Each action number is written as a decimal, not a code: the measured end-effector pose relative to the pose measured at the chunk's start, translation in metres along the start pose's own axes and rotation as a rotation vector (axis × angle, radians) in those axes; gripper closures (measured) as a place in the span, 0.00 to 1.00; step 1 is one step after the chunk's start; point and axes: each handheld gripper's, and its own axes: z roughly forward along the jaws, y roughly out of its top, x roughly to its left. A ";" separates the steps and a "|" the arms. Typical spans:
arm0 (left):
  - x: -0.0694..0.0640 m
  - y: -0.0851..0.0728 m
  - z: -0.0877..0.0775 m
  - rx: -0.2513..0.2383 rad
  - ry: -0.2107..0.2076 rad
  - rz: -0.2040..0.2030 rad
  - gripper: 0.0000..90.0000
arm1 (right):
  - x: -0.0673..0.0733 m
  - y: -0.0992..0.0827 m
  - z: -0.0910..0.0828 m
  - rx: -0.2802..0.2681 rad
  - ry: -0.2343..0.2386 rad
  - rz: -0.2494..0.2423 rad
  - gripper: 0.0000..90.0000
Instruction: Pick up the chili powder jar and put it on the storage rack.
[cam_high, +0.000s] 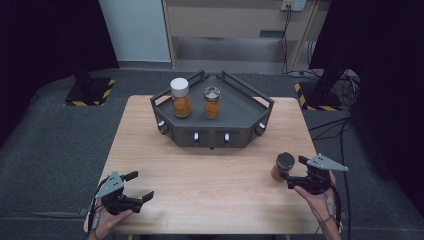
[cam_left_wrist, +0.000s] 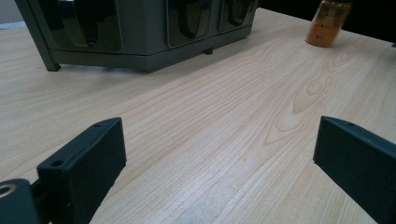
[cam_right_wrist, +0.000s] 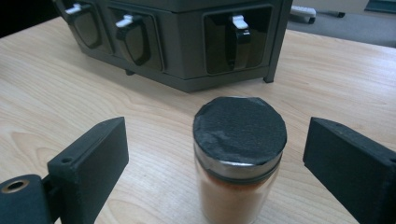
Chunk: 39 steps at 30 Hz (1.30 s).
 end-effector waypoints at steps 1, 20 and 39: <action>0.000 0.000 0.000 0.000 0.000 0.000 0.02 | -0.001 0.000 0.002 0.001 -0.002 0.000 0.08; 0.000 0.000 0.000 0.001 0.000 0.001 0.02 | -0.009 0.002 0.033 0.057 -0.022 0.026 0.15; 0.000 0.000 0.000 0.001 0.000 0.001 0.02 | -0.008 0.003 0.041 0.066 -0.033 -0.008 0.37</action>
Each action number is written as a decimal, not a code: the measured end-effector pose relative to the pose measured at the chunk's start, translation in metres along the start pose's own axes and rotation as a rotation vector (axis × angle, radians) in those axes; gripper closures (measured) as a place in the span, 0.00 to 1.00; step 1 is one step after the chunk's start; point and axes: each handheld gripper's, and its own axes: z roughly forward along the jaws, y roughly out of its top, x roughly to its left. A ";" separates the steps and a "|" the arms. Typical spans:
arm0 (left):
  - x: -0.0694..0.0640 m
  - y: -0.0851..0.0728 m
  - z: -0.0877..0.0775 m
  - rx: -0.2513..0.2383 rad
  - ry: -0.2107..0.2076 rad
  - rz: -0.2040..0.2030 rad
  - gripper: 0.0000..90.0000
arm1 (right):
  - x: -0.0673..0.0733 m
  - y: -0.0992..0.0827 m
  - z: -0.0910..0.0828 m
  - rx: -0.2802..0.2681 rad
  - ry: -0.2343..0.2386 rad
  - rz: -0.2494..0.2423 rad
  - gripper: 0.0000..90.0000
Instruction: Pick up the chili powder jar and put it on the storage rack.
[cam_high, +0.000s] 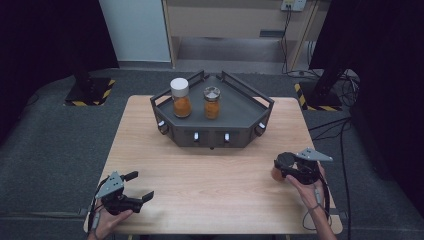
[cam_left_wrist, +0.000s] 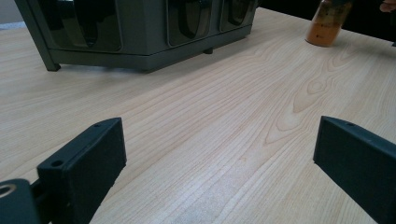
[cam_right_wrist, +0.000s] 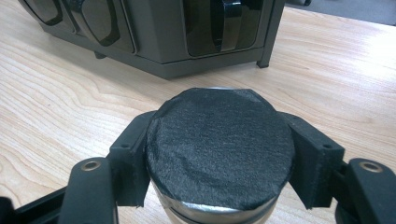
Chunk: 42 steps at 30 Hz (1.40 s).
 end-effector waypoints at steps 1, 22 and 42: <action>0.000 0.000 0.000 0.000 0.000 0.000 0.02 | 0.000 0.000 0.000 0.000 0.000 -0.001 0.37; 0.001 0.000 0.000 -0.001 -0.003 -0.001 0.02 | 0.009 0.025 -0.002 0.028 0.042 -0.083 0.39; 0.001 0.000 0.001 0.001 -0.007 -0.002 0.02 | 0.017 0.079 -0.001 0.066 0.100 -0.144 0.39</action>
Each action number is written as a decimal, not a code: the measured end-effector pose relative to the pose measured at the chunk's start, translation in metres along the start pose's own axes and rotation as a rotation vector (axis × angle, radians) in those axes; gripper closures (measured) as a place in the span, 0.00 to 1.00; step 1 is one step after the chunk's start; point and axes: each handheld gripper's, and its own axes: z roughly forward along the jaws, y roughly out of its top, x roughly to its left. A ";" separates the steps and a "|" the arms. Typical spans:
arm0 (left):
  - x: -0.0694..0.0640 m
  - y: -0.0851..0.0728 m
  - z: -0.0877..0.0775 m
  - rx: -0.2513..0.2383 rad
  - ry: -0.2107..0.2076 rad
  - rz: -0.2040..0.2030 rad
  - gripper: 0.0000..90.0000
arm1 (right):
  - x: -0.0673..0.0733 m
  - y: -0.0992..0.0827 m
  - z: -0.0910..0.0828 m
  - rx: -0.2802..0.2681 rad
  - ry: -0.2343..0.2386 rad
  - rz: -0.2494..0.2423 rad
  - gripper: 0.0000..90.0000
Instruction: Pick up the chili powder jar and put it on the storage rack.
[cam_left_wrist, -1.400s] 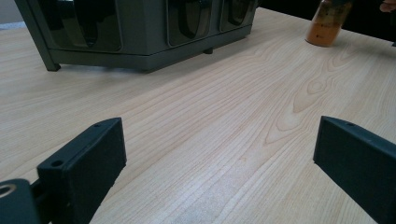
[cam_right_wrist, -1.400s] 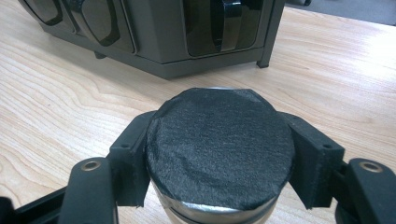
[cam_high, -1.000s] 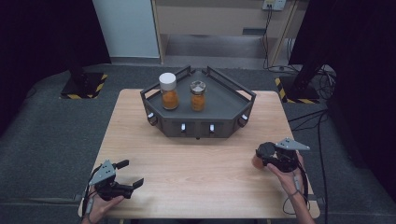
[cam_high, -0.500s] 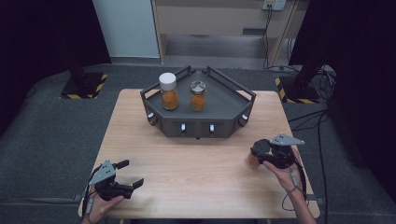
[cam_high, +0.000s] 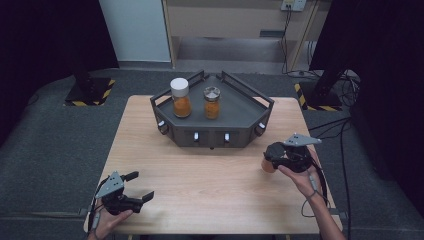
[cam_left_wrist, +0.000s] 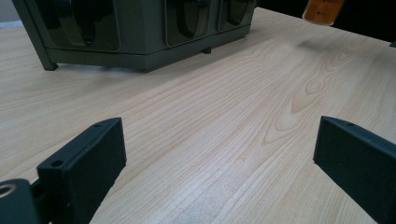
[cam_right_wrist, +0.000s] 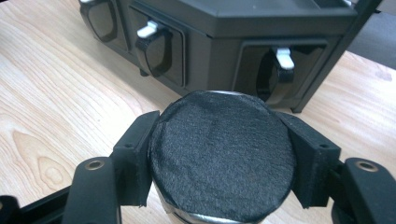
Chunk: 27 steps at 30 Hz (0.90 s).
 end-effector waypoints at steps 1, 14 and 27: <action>0.000 0.000 0.000 0.000 0.000 0.000 0.02 | 0.000 0.003 0.000 0.001 0.003 -0.002 0.39; 0.000 0.000 0.001 0.001 -0.002 -0.001 0.02 | 0.001 0.048 -0.002 0.010 0.022 -0.036 0.39; 0.001 0.000 0.000 0.000 -0.003 -0.003 0.02 | -0.007 0.088 0.003 0.014 0.042 -0.033 0.39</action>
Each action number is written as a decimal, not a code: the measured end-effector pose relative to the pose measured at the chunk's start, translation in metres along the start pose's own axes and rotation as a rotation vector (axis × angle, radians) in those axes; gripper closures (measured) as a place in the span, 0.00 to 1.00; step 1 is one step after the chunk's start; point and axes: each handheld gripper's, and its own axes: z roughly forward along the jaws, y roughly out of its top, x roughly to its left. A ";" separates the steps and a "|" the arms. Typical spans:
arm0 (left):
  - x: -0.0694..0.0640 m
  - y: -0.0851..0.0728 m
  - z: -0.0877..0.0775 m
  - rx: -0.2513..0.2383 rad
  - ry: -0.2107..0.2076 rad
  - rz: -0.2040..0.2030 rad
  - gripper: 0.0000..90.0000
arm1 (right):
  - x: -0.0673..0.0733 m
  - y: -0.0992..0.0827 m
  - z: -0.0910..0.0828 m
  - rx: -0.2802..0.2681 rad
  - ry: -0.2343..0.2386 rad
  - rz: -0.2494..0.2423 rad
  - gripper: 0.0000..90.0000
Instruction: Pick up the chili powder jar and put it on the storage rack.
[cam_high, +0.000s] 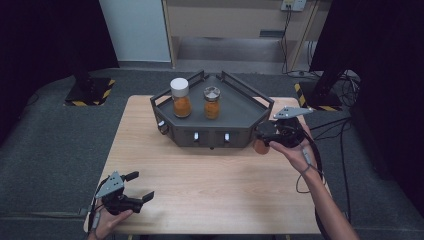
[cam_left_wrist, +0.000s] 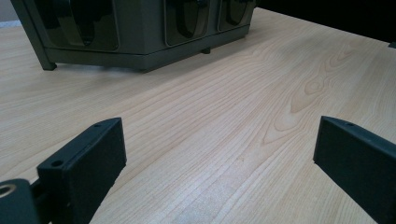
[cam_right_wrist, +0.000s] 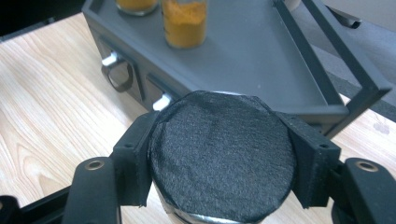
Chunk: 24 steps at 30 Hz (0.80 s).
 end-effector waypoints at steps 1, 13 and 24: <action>0.000 0.000 0.000 0.000 0.000 0.000 0.02 | -0.001 0.003 0.001 0.000 0.001 0.004 0.39; 0.000 0.000 0.000 0.000 -0.001 -0.002 0.02 | -0.004 0.042 0.012 0.011 -0.008 -0.007 0.39; 0.001 0.000 0.000 0.000 -0.003 -0.004 0.02 | -0.004 0.069 0.021 0.010 -0.019 -0.026 0.39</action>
